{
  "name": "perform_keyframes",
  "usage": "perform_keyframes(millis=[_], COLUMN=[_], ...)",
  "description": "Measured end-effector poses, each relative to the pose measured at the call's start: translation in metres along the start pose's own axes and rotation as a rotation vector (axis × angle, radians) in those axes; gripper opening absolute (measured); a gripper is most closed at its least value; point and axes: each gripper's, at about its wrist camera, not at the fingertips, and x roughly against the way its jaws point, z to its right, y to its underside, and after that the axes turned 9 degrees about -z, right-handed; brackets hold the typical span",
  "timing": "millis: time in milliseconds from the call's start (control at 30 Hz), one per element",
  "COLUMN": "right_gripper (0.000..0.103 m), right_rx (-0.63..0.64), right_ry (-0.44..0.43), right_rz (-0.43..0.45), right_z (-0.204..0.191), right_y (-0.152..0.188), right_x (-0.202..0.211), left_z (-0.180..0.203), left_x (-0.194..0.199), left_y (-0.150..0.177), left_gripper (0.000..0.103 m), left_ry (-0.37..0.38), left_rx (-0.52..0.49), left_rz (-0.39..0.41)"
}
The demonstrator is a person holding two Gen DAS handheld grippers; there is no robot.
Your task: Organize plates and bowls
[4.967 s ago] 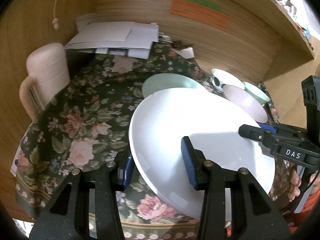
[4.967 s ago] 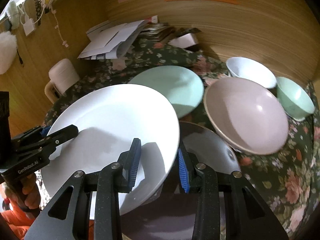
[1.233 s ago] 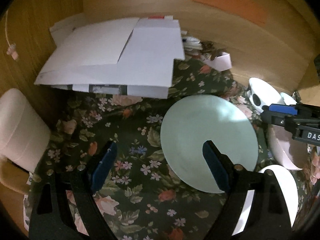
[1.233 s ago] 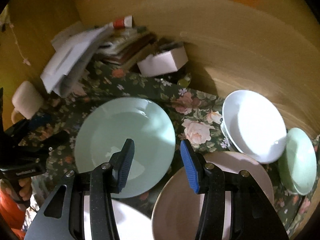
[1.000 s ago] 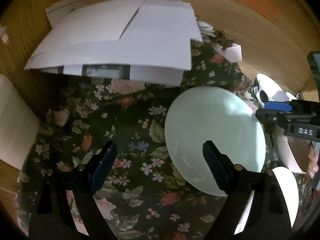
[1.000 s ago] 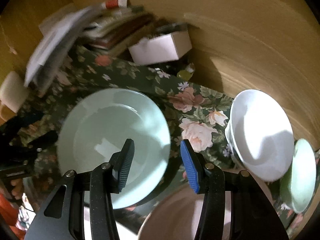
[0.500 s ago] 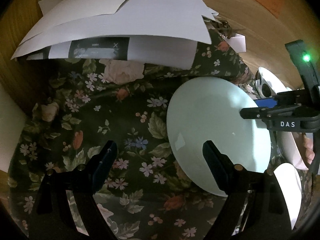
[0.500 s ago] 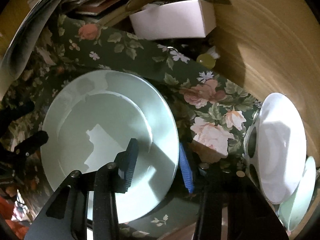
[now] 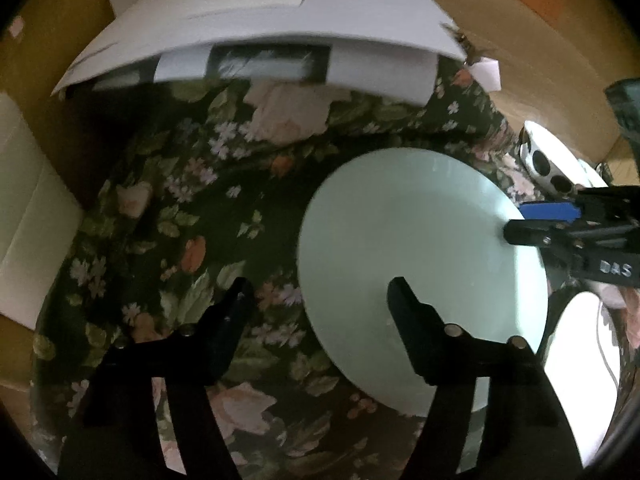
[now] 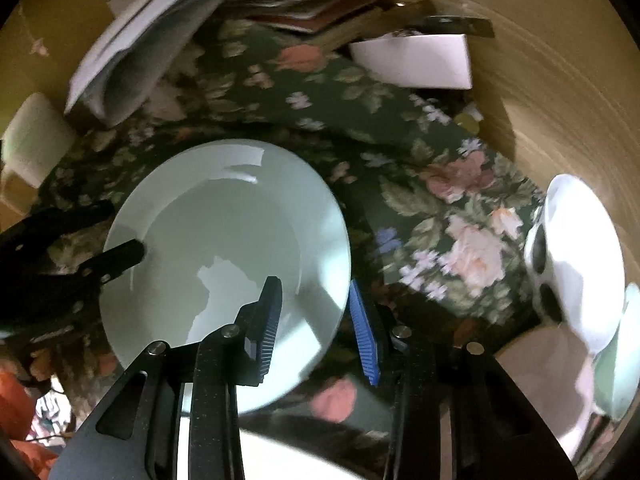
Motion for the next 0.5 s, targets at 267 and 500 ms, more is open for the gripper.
perform_keyframes(millis=[267, 500], right_gripper=[0.035, 0.035], right_rx=[-0.026, -0.025], right_ry=[-0.036, -0.043], right_rz=[0.038, 0.027], right_z=[-0.027, -0.009], right_y=[0.019, 0.011], right_x=[-0.005, -0.014], left_z=[-0.002, -0.004], left_x=[0.002, 0.0], left_y=[0.006, 0.003], left_gripper=[0.063, 0.061], left_ry=[-0.017, 0.014], left_rx=[-0.011, 0.0], left_rz=[-0.003, -0.009])
